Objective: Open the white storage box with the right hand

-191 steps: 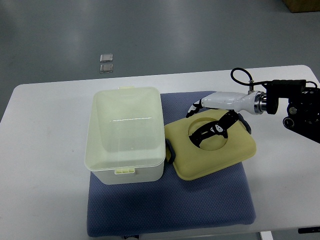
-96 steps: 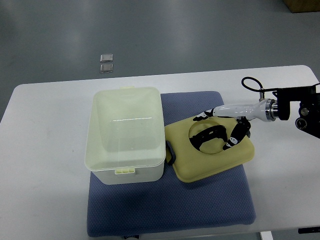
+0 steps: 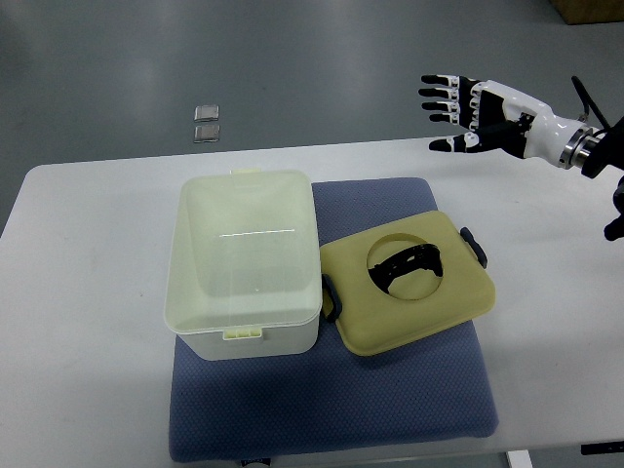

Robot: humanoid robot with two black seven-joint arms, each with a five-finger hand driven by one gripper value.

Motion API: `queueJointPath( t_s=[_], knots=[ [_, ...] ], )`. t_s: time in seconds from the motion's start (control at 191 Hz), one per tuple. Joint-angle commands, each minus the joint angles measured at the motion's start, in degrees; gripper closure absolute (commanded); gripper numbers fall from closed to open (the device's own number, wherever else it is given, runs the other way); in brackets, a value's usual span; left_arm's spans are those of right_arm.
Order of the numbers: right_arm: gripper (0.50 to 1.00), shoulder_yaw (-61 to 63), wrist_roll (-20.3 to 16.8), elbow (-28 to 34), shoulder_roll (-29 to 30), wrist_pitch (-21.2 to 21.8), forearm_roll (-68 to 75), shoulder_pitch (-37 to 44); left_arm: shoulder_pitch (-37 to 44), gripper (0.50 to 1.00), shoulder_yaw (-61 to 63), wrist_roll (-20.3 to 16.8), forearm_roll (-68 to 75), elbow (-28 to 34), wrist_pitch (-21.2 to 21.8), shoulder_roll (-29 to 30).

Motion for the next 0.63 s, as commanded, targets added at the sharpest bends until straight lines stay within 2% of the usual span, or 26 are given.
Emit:
queueJointPath(
  t_s=[0.0,0.115,0.398,0.623],
  knots=[
    [0.574,0.27,0.18,-0.35,3.12,-3.73,24.77,-1.92,0.0,0.5,-0.02,0.09,-0.01,0.02,0.0,0.0],
    [0.572,1.94,0.71,-1.67,6.45,-4.34,36.11,-3.59,0.0,0.5,-0.1,0.09,-0.01,0.2,0.0,0.0],
    [0.572,16.44,0.71,-7.82,17.7,-3.99,36.46,-10.71,0.0,0.5,-0.1,0.0,-0.01,-0.07,0.0,0.0],
    [0.572,16.36,0.62,-8.97,18.85,-3.81,35.5,-11.59,0.0,0.5,-0.19,0.09,-0.01,-0.07,0.0,0.0]
  ],
)
